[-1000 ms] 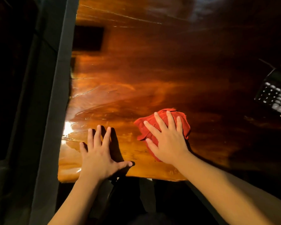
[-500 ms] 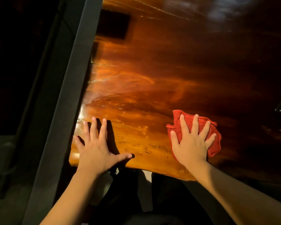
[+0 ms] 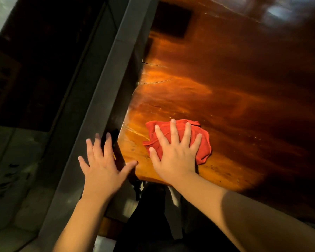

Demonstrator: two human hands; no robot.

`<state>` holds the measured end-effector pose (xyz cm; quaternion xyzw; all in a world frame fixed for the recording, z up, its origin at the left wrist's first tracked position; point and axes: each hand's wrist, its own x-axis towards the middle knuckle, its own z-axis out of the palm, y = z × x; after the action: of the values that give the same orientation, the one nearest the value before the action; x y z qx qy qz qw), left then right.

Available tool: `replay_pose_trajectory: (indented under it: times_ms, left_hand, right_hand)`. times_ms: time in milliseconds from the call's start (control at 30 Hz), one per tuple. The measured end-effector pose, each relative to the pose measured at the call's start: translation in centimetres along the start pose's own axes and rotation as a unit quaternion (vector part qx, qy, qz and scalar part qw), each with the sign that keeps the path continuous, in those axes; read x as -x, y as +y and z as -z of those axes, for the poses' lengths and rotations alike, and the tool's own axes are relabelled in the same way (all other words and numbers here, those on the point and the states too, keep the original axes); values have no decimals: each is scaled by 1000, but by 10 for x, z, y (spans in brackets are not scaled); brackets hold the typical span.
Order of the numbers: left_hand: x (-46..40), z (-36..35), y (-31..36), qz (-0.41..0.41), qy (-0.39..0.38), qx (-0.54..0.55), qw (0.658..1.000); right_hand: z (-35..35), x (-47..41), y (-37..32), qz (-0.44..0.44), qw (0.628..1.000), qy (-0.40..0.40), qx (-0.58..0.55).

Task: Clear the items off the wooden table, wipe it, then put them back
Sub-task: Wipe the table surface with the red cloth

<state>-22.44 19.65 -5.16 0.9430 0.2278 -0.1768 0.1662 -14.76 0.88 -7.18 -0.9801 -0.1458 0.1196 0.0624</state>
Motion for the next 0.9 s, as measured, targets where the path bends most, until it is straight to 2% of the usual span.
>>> replay_pose_trajectory:
  times_ms: [100, 233, 367, 500, 733, 900]
  left_hand:
    - [1, 7, -5, 12, 33, 45, 998]
    - [-2, 8, -2, -1, 36, 79, 996]
    - [-7, 3, 15, -26, 16, 68, 997]
    - [-13, -4, 32, -41, 7, 34, 999]
    - [-18, -5, 61, -79, 9, -21, 997]
    - [-16, -7, 106, -142, 8, -38, 989]
  right_hand:
    - [1, -3, -27, 49, 999, -4, -11]
    - [1, -3, -42, 119, 992, -22, -24]
    - [3, -1, -27, 240, 970, -47, 0]
    - [5, 5, -2, 296, 953, -57, -14]
    - [3, 36, 69, 194, 978, -59, -45]
    - [4, 59, 129, 115, 991, -44, -53]
